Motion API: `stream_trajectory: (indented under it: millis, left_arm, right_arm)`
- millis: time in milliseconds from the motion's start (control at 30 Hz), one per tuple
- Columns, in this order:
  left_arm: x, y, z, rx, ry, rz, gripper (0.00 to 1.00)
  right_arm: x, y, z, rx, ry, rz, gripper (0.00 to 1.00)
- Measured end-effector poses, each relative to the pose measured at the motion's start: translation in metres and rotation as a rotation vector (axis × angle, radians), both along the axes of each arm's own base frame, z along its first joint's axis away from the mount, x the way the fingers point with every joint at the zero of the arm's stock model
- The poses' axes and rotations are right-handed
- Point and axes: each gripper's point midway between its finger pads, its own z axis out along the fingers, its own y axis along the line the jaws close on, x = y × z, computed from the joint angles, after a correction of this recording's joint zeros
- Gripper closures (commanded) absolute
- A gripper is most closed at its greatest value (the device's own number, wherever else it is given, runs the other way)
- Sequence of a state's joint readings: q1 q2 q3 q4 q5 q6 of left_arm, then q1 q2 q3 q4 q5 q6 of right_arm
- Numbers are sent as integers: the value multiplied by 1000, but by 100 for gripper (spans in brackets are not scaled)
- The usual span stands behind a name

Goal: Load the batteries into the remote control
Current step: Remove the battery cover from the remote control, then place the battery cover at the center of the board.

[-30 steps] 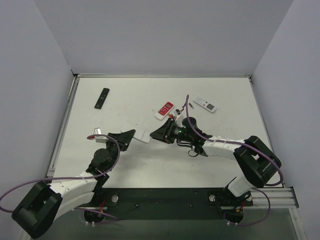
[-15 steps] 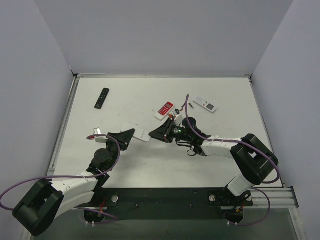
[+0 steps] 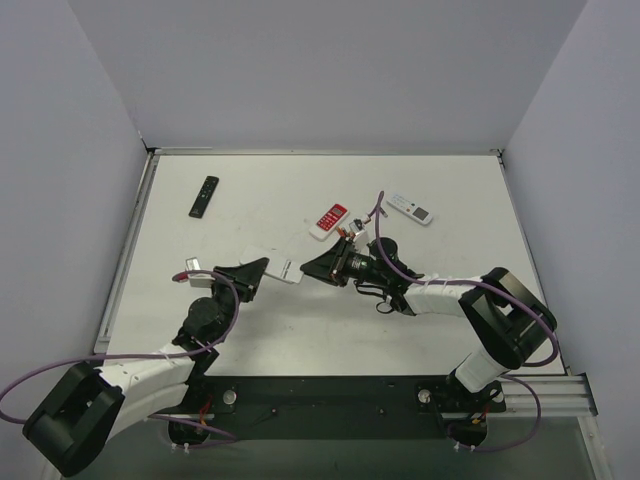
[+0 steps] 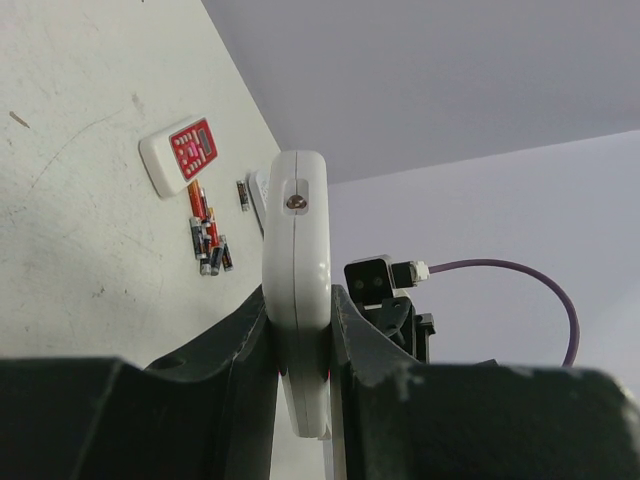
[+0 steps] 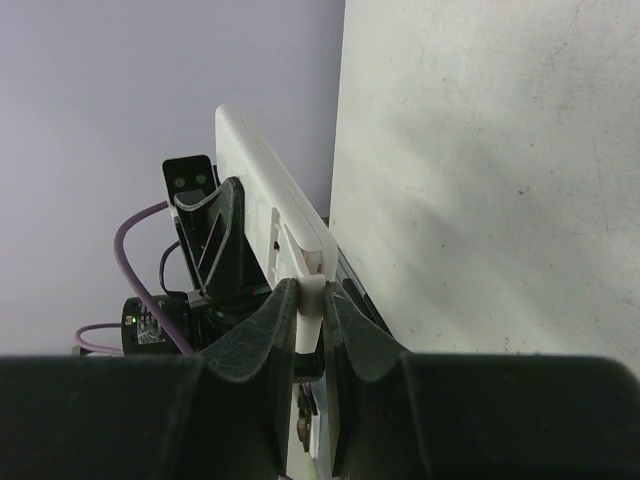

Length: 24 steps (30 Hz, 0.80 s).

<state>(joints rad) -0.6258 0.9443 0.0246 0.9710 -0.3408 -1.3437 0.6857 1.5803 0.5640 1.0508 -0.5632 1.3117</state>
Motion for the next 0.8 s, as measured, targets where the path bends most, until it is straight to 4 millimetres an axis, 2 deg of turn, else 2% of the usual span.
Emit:
stream_trajectory:
  millis: [233,467,633,800]
  left_arm:
    - [1,6,0,-31,19,32,100]
    - [3,18,-5,-8,41,82,100]
    - [4,33,3,-15,25,123,100]
    - [-2,47,21,-35,-25,141,100]
  right_arm:
    - [3,-1,7,25,-21,-1,100]
    - [10,-16,-3,9,-9,-23,100]
    - [16,-35,-20,-45,19,-51,100]
    - [20,-58,-50,-167,58,-76,100]
